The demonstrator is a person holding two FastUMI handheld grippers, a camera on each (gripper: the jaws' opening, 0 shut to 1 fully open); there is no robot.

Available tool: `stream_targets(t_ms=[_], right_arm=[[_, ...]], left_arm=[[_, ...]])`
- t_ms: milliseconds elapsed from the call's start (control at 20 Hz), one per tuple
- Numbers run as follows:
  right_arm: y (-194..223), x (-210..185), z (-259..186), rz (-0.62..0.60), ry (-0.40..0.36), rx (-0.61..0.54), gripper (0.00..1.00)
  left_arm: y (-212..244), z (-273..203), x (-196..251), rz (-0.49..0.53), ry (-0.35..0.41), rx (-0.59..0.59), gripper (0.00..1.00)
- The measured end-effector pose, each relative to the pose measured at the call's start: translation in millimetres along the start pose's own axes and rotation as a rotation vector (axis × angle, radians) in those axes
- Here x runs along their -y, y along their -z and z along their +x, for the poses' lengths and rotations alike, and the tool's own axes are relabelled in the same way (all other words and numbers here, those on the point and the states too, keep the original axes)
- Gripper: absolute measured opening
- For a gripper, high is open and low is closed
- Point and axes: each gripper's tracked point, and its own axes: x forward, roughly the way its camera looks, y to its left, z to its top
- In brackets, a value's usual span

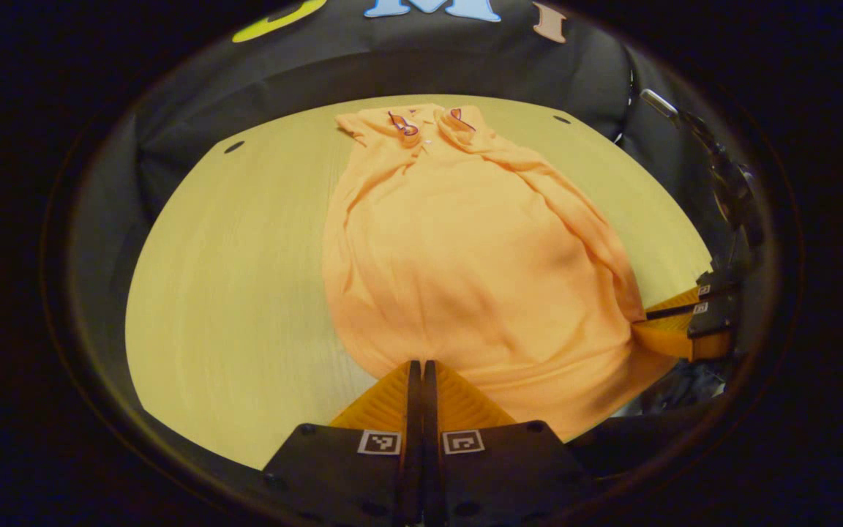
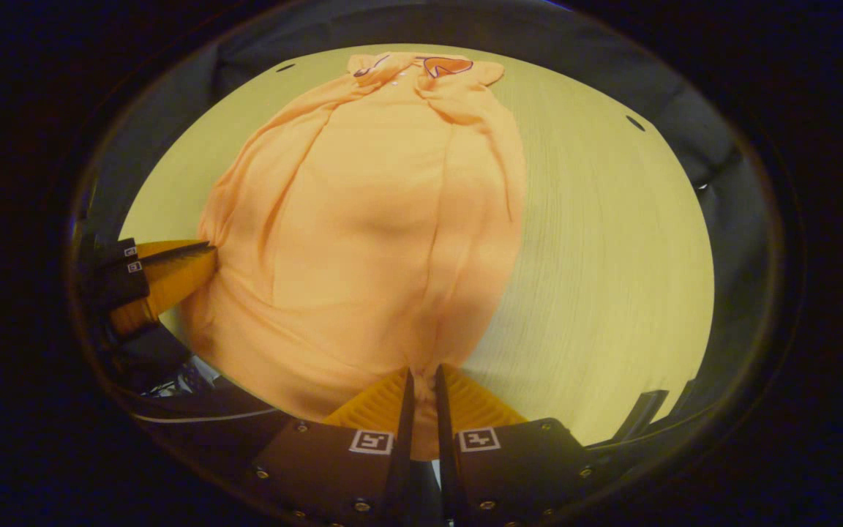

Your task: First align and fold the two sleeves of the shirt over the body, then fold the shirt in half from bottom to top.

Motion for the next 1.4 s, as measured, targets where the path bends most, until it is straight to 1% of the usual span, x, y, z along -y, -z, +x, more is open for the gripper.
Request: stream_targets(t_ms=[50,150,300,350,450,600,800,1000,1200,1400], right_arm=[[1.2,-0.8,-2.2,0.007,-0.008,-0.008,0.03],[0.6,-0.6,-7.9,0.009,-0.011,-0.007,0.03],[-1.3,0.0,-6.4,0.024,-0.018,0.003,0.03],[-1.5,0.7,-10.0,0.042,-0.028,0.002,0.00],[-3.0,-0.3,-9.4,0.092,-0.050,-0.002,0.00],[-22.5,4.1,-20.0,0.115,-0.048,0.048,0.00],[-65.8,10.5,-40.3,0.123,-0.043,0.143,0.00],[-120.7,19.4,-58.9,0.138,-0.044,0.242,0.00],[-192.3,35.1,-74.4,0.142,-0.040,0.346,0.00],[-273.3,53.1,-89.8,0.140,-0.039,0.448,0.00]], left_arm=[[1.3,1.2,0.4,0.007,-0.005,-0.006,0.07],[-0.2,2.6,2.2,0.039,-0.017,-0.003,0.07],[-2.9,1.8,0.3,0.014,-0.013,0.003,0.07],[-4.4,0.8,-3.8,0.017,-0.027,0.005,0.07],[-18.3,-5.0,-6.3,0.014,-0.038,0.042,0.06],[-40.9,-16.3,-7.4,-0.022,-0.039,0.074,0.07],[-85.4,-27.7,-15.4,-0.081,-0.048,0.134,0.07],[-143.1,-33.1,-28.8,-0.126,-0.049,0.208,0.07],[-210.7,-38.6,-48.0,-0.146,-0.051,0.287,0.06],[-282.5,-32.6,-68.7,-0.149,-0.052,0.356,0.07]])
